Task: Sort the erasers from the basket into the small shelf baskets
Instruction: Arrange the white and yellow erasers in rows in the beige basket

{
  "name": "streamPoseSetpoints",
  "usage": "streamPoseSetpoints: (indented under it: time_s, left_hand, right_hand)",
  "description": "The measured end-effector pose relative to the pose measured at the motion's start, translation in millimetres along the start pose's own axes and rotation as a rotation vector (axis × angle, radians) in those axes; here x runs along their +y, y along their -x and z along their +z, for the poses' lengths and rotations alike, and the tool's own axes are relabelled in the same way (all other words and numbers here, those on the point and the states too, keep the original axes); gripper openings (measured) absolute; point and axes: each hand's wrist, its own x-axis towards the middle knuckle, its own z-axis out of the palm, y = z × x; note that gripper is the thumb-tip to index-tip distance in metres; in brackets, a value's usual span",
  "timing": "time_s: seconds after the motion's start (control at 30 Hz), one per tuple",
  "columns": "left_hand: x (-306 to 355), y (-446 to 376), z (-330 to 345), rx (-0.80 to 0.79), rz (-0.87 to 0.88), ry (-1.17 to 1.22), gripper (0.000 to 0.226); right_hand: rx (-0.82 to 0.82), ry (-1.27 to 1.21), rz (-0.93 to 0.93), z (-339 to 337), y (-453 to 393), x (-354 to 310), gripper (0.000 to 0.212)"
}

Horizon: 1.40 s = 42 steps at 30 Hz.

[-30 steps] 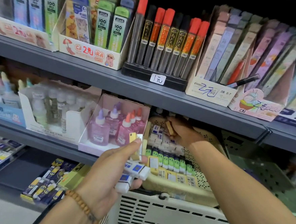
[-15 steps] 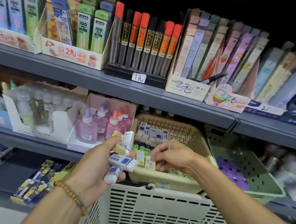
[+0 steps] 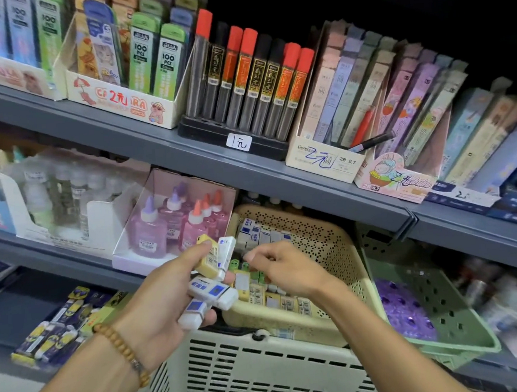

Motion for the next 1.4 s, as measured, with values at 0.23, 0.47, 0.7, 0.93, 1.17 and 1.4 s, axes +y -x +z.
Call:
streamPoseSetpoints:
  time_s: [0.23, 0.47, 0.7, 0.93, 1.17, 1.4]
  left_hand:
    - [-3, -1, 1, -0.029, -0.009, -0.031, 0.042]
    - [-6, 0, 7, -0.014, -0.022, -0.027, 0.033]
    - [-9, -6, 4, 0.059, 0.003, -0.052, 0.026]
    - [-7, -2, -1, 0.069, 0.086, -0.115, 0.024]
    - [-4, 3, 5, 0.031, 0.109, -0.162, 0.031]
    - [-6, 3, 7, 0.008, 0.087, -0.209, 0.019]
  right_hand:
    - [0.171, -0.229, -0.058, -4, 7, -11, 0.036]
    - [0.06, -0.698, 0.06, 7, 5, -12, 0.007]
    - [0.403, -0.72, 0.271, -23, -40, 22, 0.01]
    - [0.393, -0.538, 0.269, -27, -93, 38, 0.01]
    - [0.408, -0.336, 0.208, -24, -88, 23, 0.011]
    - [-0.019, -0.455, -0.115, -3, -9, -15, 0.025]
